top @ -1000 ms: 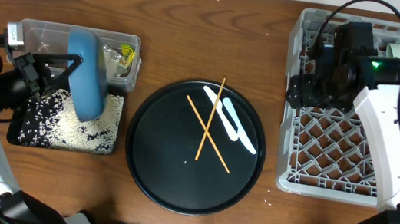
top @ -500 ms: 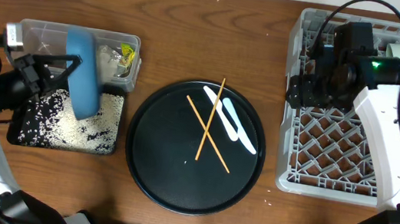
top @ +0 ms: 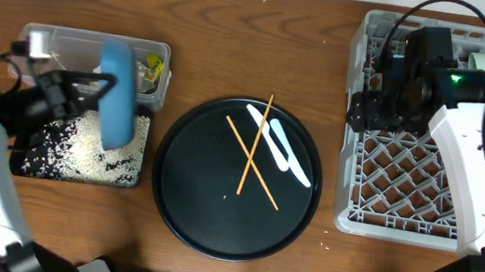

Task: Sort waste into correct bins and load items into the dishwasher rack
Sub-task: 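Carry the blue bowl back onto the round tray and release it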

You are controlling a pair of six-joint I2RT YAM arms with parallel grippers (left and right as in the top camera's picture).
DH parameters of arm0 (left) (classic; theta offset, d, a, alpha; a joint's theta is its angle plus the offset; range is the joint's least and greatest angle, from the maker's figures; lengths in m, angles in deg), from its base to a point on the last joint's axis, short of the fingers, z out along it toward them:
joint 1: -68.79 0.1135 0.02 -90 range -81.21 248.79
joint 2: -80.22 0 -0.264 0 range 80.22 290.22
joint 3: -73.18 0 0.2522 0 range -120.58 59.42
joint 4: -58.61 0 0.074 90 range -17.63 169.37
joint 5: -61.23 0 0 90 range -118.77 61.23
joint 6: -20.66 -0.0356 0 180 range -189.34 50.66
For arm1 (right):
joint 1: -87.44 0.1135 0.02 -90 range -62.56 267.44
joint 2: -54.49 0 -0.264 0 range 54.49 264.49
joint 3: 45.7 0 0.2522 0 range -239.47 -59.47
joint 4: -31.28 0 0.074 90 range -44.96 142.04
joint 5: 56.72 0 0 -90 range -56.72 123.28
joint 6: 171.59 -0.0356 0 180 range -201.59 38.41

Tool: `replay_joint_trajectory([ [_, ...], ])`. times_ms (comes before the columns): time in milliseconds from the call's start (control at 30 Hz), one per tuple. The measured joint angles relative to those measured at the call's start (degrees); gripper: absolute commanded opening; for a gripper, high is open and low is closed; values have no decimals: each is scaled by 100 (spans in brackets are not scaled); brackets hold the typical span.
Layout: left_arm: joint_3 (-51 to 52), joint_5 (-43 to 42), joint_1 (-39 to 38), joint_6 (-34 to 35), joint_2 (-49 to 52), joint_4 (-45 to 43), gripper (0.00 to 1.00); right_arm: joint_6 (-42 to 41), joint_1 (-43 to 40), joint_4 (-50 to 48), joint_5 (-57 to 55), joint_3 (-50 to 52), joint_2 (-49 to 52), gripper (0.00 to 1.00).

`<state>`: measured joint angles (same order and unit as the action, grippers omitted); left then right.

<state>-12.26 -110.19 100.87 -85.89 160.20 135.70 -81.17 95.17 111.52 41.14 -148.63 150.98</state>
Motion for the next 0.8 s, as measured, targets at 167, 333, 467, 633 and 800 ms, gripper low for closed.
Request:
replay_joint_trajectory([
  [167, -33, 970, -1086, 525, -501, -769, 6, -2, 0, -4, -2, 0, 0, 82],
  [333, -57, 2472, -2667, 1237, -739, -1480, 6, -2, 0, 2, 0, 0, 0, 83],
  [467, -59, 3506, -3901, 1541, -562, -1810, 6, -2, 0, 31, 2, 0, 0, 83],
  [633, -63, 4618, -5086, 1685, 0, -1919, 6, -2, 0, 35, 2, 0, 0, 83],
  [800, -61, 5193, -5742, 1775, 763, -2184, 6, -2, 0, 37, 2, 0, 0, 83],
])
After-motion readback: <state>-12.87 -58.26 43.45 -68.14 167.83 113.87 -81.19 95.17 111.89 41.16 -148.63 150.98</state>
